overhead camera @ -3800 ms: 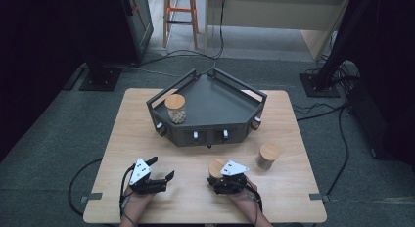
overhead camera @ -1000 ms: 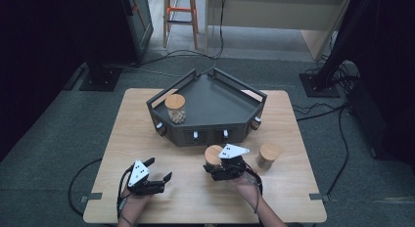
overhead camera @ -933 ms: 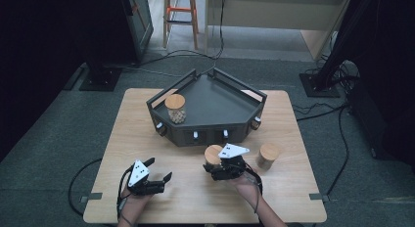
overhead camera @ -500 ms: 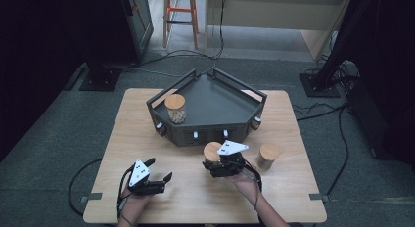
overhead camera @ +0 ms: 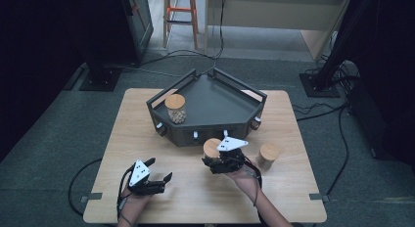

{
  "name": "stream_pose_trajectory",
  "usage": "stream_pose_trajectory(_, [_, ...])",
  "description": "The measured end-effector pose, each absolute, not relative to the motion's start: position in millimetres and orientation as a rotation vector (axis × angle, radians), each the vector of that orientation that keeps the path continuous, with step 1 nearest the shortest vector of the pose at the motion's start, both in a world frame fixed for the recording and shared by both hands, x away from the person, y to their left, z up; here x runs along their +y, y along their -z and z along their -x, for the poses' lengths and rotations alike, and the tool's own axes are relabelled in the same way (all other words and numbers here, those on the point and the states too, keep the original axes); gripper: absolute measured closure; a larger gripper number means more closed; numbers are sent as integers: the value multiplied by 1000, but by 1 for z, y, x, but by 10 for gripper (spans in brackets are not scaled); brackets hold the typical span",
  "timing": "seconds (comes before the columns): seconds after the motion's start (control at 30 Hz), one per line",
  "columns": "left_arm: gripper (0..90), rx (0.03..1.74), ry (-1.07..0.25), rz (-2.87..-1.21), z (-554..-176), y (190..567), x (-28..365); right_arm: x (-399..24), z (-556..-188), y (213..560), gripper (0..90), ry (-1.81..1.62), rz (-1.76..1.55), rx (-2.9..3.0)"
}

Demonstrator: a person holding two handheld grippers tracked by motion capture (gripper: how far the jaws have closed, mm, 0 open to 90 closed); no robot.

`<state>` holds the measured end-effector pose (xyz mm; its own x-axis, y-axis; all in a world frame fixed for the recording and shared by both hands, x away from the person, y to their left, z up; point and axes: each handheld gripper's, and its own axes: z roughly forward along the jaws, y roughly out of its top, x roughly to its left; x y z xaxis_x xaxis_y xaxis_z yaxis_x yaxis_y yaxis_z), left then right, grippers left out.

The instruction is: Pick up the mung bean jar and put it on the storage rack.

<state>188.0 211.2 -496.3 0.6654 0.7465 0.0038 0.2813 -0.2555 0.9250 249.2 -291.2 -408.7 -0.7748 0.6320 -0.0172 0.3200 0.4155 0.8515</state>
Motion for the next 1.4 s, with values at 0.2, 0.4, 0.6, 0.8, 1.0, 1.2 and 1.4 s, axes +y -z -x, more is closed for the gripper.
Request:
stream_pose_trajectory(0.2, [111, 815, -553, -1829, -188, 496, 211, -291, -252, 405, 252, -1299, -829, 2333])
stream_pose_trajectory(0.4, [111, 813, -550, -1834, -189, 496, 210, -291, -254, 402, 252, -1301, -829, 2328])
stream_pose_trajectory(0.6, [111, 807, -547, -1836, -188, 496, 209, -286, -258, 399, 252, -1278, -809, 2345])
stream_pose_trajectory(0.8, [111, 800, -547, -1845, -189, 496, 208, -285, -261, 396, 252, -1286, -810, 2336])
stream_pose_trajectory(1.0, [111, 807, -552, -1840, -188, 495, 210, -284, -264, 392, 252, -1292, -820, 2330])
stream_pose_trajectory(1.2, [111, 807, -549, -1838, -188, 495, 210, -286, -267, 388, 252, -1301, -833, 2323])
stream_pose_trajectory(1.4, [111, 808, -546, -1836, -188, 495, 210, -286, -270, 385, 252, -1296, -836, 2320])
